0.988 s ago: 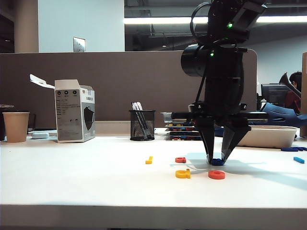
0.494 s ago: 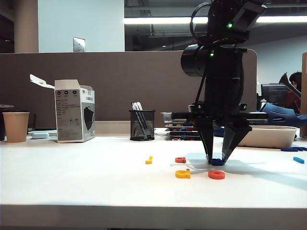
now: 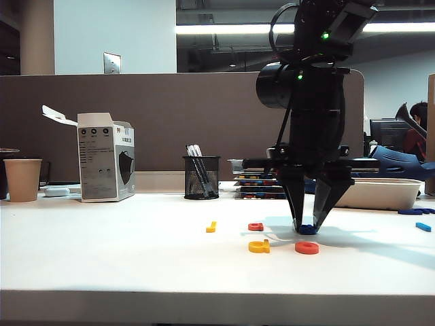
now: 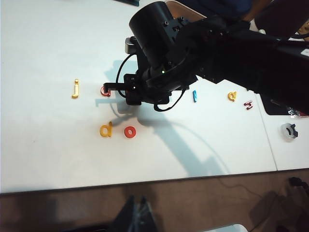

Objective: Select the appropriate letters from the row of letter magnets placed on the table to arrange into the word "dog".

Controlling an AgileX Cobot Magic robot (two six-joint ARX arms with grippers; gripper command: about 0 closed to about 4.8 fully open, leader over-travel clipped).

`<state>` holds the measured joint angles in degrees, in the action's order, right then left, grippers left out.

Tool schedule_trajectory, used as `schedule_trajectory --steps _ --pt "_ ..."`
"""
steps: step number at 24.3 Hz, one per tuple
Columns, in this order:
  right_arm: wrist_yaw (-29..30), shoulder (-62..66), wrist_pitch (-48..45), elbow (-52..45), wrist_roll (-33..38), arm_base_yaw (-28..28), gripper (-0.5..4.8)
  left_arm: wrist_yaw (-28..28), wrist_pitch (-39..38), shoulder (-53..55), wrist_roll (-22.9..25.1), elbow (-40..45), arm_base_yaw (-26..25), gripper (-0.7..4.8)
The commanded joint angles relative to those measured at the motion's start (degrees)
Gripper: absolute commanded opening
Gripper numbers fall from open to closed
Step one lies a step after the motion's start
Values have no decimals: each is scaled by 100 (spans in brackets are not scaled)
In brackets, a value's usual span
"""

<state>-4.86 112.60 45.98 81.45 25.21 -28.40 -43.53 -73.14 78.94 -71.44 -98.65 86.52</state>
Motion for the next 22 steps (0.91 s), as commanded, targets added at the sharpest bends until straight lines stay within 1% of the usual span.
schedule_trajectory --steps 1,7,14,22 --pt "-22 -2 39 7 7 -7 83 -20 -4 -11 28 -11 4 -5" --pt "-107 -74 116 7 9 -7 84 -17 -4 -11 28 -11 4 -5" --pt "-166 -511 223 7 7 -7 84 -20 -4 -11 31 -11 4 -5" --pt "-201 -1012 1029 -2 31 -7 85 -20 -4 -11 31 -11 4 -5"
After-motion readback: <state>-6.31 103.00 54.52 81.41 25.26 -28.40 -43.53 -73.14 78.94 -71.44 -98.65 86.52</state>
